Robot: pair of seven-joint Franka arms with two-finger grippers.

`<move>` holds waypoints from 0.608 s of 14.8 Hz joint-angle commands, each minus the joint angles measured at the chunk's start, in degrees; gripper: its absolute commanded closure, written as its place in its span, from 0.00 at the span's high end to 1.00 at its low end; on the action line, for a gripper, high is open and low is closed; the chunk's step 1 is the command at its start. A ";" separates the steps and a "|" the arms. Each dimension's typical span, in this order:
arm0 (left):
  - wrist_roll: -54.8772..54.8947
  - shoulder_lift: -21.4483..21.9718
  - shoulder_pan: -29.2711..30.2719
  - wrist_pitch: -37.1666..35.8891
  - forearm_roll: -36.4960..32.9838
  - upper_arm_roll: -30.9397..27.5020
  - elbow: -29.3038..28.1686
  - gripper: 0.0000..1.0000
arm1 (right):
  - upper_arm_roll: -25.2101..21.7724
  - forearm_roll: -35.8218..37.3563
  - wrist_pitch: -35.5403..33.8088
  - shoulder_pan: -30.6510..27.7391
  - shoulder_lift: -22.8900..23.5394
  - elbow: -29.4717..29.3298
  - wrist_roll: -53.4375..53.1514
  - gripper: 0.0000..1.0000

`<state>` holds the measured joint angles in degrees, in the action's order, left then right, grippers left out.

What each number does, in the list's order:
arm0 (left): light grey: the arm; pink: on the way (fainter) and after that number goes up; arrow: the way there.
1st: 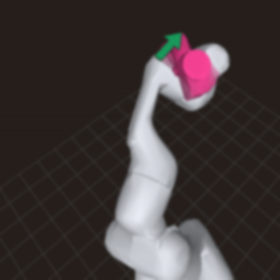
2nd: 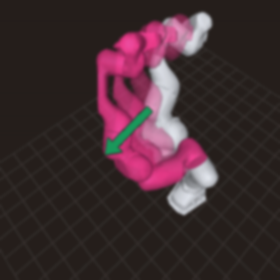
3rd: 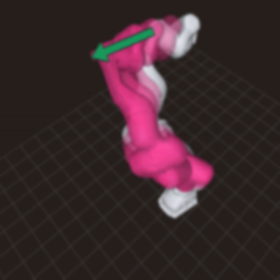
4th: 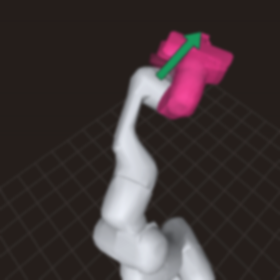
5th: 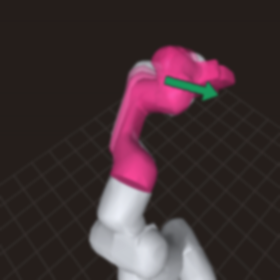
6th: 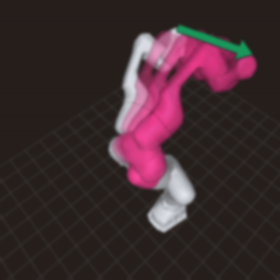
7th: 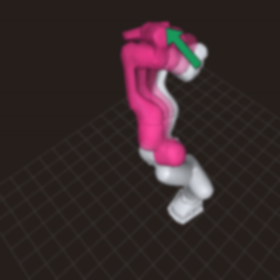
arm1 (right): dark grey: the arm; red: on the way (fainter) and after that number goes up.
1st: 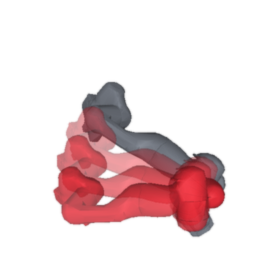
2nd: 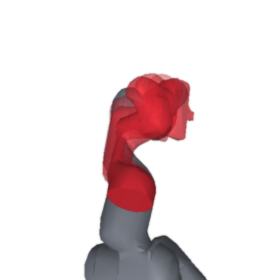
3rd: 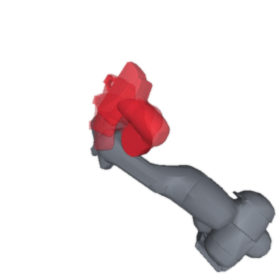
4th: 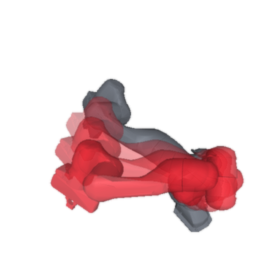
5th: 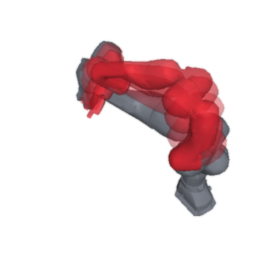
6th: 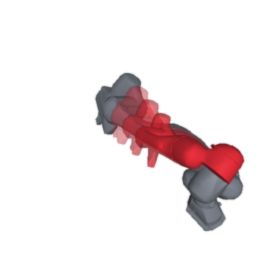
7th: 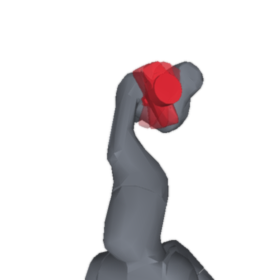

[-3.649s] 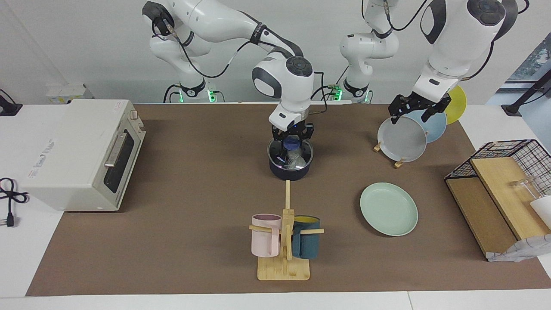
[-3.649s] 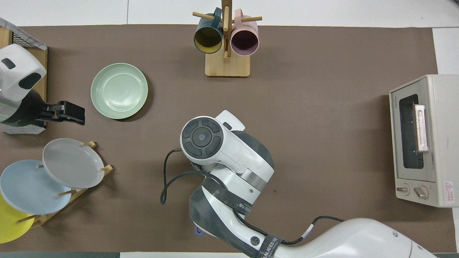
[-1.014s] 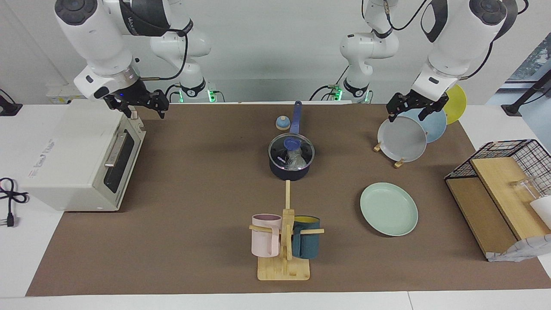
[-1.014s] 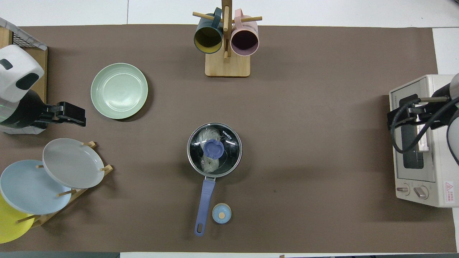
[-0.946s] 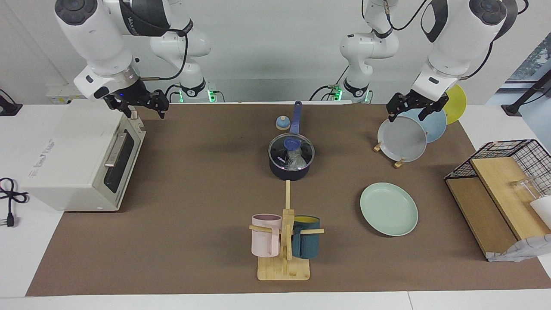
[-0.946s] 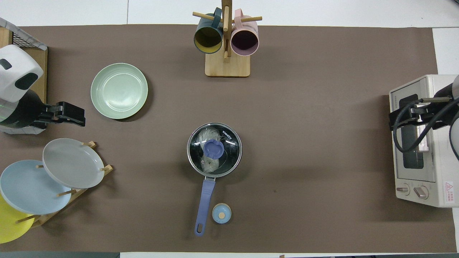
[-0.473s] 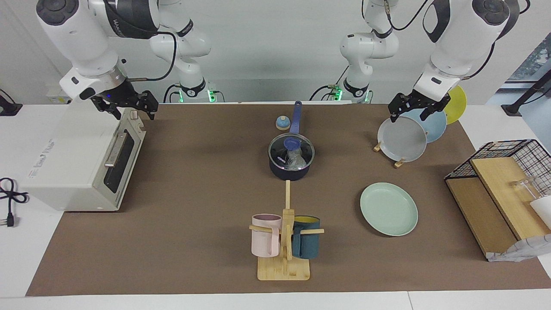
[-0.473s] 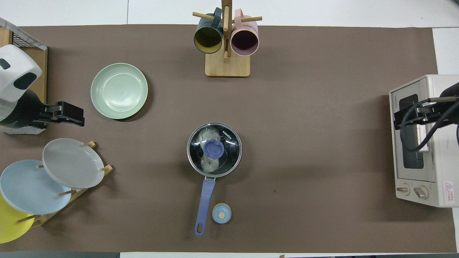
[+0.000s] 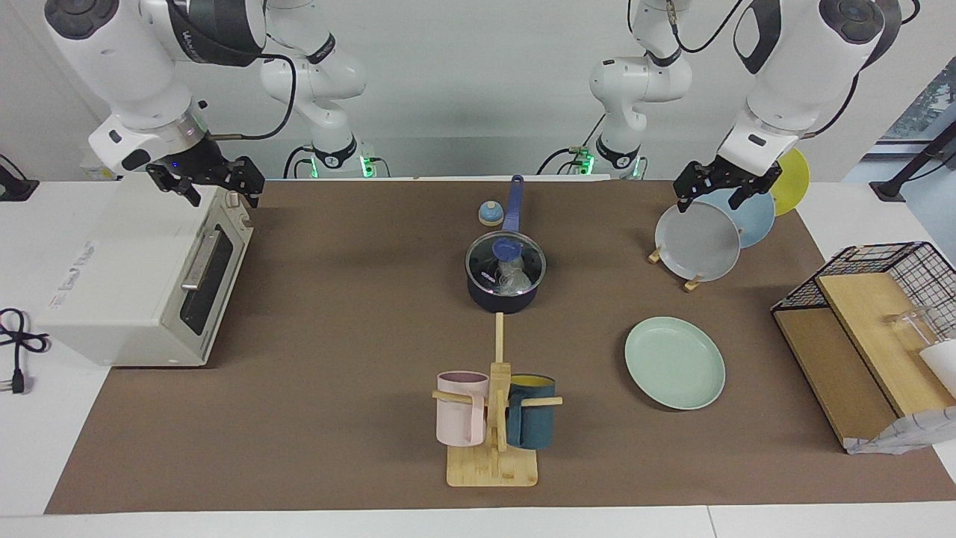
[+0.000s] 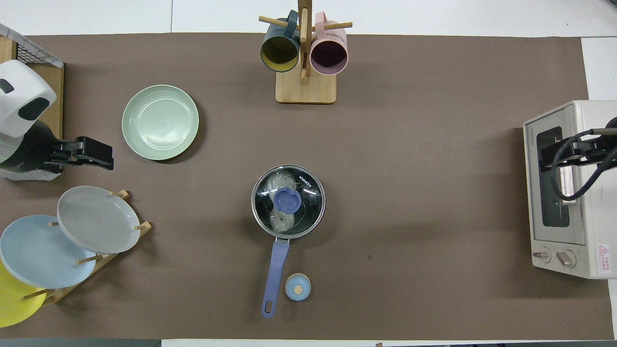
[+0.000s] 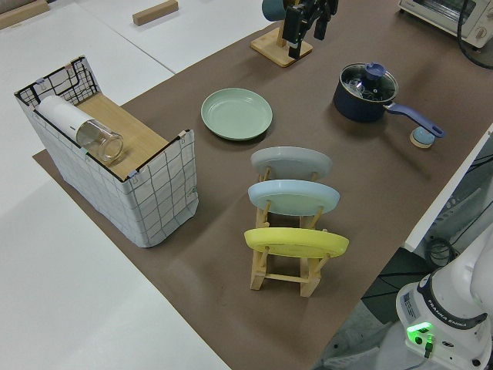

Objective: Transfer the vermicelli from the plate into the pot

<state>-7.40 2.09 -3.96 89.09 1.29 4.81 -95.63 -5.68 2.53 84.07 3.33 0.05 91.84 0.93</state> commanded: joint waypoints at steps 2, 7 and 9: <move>0.20 1.17 0.62 0.12 0.82 0.11 -0.96 1.00 | -0.12 -1.30 -0.05 -0.51 -0.23 -0.44 1.18 1.00; 0.20 1.17 0.62 0.12 0.82 0.11 -0.96 1.00 | 0.49 -1.48 0.74 -0.51 -0.32 -0.44 1.09 1.00; 0.20 1.17 0.62 0.12 0.82 0.11 -0.96 1.00 | 1.37 -1.48 2.76 -0.43 -0.23 -0.35 1.62 1.00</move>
<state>-7.40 2.09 -3.96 89.09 1.29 4.81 -95.63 -5.16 2.52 85.18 3.39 0.05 91.47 1.01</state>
